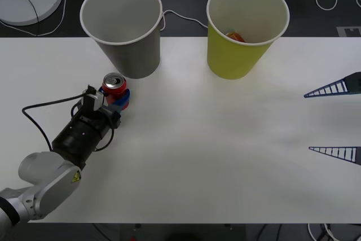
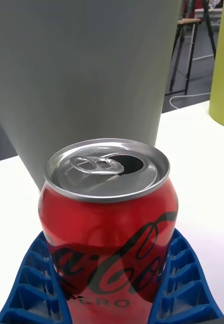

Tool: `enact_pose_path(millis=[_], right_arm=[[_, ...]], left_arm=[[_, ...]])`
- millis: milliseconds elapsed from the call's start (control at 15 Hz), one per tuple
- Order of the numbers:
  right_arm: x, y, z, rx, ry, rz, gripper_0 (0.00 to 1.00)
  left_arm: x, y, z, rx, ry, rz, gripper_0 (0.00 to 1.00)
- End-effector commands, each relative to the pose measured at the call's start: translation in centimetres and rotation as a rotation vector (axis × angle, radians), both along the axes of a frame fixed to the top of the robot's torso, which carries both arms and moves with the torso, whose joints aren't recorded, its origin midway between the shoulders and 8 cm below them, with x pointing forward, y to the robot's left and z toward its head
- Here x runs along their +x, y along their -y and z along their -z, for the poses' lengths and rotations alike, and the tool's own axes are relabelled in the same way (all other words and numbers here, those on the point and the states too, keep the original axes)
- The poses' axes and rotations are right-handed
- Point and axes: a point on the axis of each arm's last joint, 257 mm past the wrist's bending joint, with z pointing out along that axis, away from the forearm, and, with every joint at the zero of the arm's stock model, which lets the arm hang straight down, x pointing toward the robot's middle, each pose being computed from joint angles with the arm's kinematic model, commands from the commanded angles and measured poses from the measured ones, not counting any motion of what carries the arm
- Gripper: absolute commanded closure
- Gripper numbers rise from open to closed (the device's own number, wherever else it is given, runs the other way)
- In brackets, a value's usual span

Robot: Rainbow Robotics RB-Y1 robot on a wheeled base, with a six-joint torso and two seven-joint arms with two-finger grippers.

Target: Put the can into the green bin and the plastic bottle into the gray bin

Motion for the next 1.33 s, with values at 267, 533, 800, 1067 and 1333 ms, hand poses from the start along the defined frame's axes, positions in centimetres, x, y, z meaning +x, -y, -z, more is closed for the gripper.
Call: enact_pose_path(millis=[267, 533, 800, 1067, 1333], right_arm=[[0.0, 0.0, 0.0, 0.0, 0.0, 0.0, 0.0], [0.0, 0.0, 0.0, 0.0, 0.0, 0.0, 0.0], [0.0, 0.0, 0.0, 0.0, 0.0, 0.0, 0.0], [0.0, 0.0, 0.0, 0.0, 0.0, 0.0, 0.0], [0.0, 0.0, 0.0, 0.0, 0.0, 0.0, 0.0]], left_arm=[[-2.0, -1.7, -1.1, 0.039, -0.13, 0.011, 1.0], [-4.2, -2.4, -2.9, 0.081, -0.269, 0.039, 1.0], [-5.9, -2.9, -5.0, 0.168, -0.378, 0.088, 1.0], [-8.7, -2.1, -8.1, 0.176, -0.492, 0.203, 1.0], [-10.7, -2.1, -9.7, 0.271, -0.56, 0.263, 1.0]])
